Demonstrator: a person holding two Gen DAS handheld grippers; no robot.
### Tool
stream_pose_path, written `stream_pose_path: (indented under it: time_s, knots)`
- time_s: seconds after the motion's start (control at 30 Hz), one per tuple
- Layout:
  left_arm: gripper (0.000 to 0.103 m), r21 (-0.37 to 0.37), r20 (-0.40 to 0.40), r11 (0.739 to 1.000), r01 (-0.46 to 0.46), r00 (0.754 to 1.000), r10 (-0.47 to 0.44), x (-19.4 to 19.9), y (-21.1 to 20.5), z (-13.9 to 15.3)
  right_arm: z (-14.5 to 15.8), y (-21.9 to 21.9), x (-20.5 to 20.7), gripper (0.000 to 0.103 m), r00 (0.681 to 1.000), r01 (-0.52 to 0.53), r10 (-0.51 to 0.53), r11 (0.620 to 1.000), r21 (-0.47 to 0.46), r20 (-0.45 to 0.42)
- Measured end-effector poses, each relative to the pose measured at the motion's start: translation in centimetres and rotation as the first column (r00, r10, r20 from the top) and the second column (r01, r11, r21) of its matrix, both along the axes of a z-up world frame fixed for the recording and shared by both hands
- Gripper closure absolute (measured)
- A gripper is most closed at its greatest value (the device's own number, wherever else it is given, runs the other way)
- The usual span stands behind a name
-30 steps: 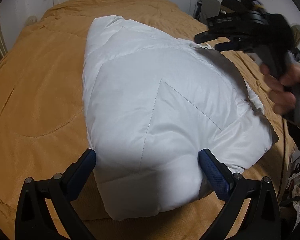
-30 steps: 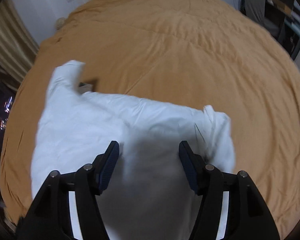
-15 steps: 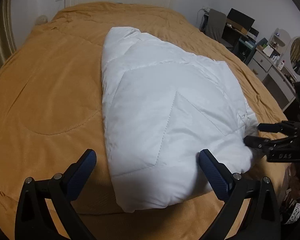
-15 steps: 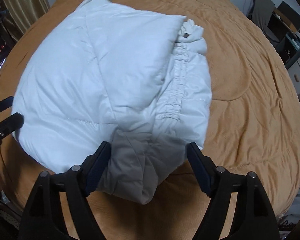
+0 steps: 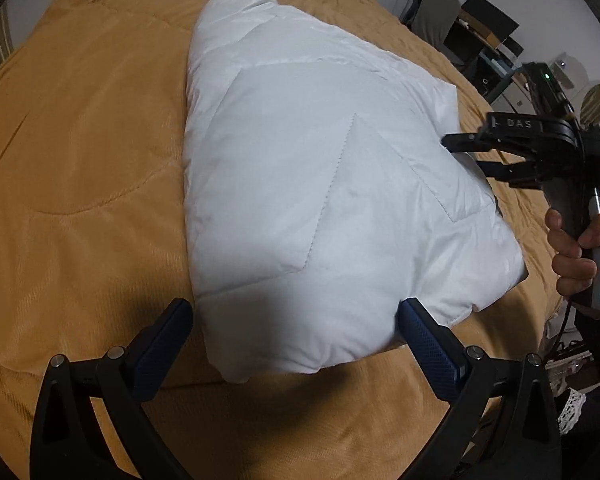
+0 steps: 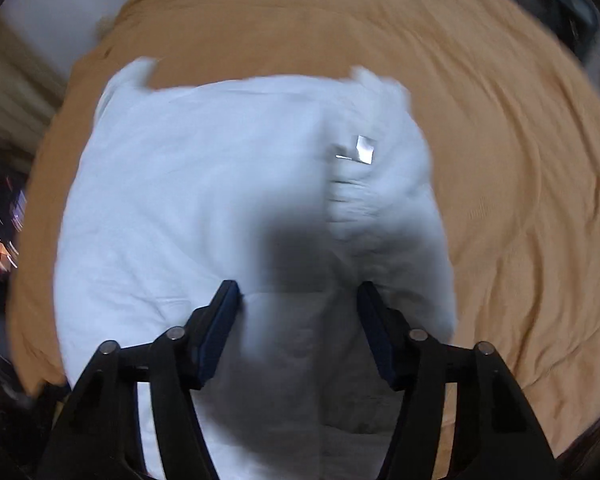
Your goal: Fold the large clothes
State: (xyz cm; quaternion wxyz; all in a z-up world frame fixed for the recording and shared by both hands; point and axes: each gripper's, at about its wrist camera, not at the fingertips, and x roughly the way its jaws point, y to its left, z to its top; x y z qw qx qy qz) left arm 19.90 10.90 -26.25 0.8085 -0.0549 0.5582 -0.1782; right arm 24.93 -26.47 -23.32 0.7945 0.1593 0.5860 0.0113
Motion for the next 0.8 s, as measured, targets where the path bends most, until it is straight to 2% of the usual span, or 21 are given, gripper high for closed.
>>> stream_pose_path:
  time_s: [0.03,0.1,0.17,0.2,0.23,0.27,0.37,0.47,0.57,0.67,0.73,0.8]
  knots:
    - [0.0,0.031,-0.011,1.0,0.003,1.0,-0.003,0.1,-0.1,0.4,0.1,-1.6,-0.4,0.042,0.998,0.049,-0.049,0.999,0.018,-0.029]
    - [0.001,0.108,-0.023,0.994,-0.002,1.0,0.005,0.5,-0.2,1.5,2.1,-3.7,-1.6,0.042,0.989,0.134,-0.143,0.974,-0.182,-0.038]
    - [0.001,0.159,-0.019,0.987,-0.031,0.999,0.034,0.5,0.2,3.6,5.2,-4.9,-2.9,0.041,0.987,0.156,-0.162,0.949,-0.273,-0.001]
    - [0.001,0.171,-0.014,0.984,-0.046,0.999,0.049,0.5,0.4,4.8,6.6,-5.1,-3.5,0.04,0.986,0.159,-0.166,0.947,-0.28,0.001]
    - [0.001,0.19,-0.007,0.98,-0.066,0.998,0.069,0.5,0.7,6.5,8.2,-5.0,-4.1,0.031,0.985,0.157,-0.17,0.945,-0.286,-0.02]
    - [0.001,0.202,-0.001,0.976,-0.082,0.996,0.084,0.3,0.8,7.8,9.4,-4.8,-4.7,0.018,0.983,0.151,-0.175,0.943,-0.296,-0.056]
    - [0.001,0.225,0.014,0.965,-0.136,0.991,0.137,0.1,1.0,12.9,12.9,-2.5,-6.6,0.012,0.983,0.089,-0.133,0.948,-0.307,-0.124]
    - [0.001,0.198,-0.004,0.963,-0.185,0.982,0.189,-0.5,1.1,18.1,15.7,1.1,-8.9,0.005,0.985,-0.048,-0.007,0.949,-0.31,-0.175]
    - [0.001,0.117,0.005,0.97,-0.214,0.977,0.215,-1.8,0.3,23.6,18.9,4.3,-12.7,0.001,0.979,-0.141,0.091,0.95,-0.279,-0.185]
    - [0.001,0.071,0.084,0.97,-0.234,0.97,0.228,-4.5,0.1,29.1,21.9,6.1,-15.8,0.0,0.971,-0.218,0.185,0.947,-0.238,-0.154]
    - [0.001,0.045,0.141,0.962,-0.269,0.955,0.261,-6.2,0.0,32.3,24.2,6.8,-17.6,0.0,0.97,-0.24,0.22,0.938,-0.251,-0.103]
    - [0.001,0.01,0.186,0.949,-0.315,0.933,0.308,-8.0,0.4,34.0,25.5,7.3,-19.0,0.0,0.972,-0.236,0.231,0.932,-0.277,-0.052]
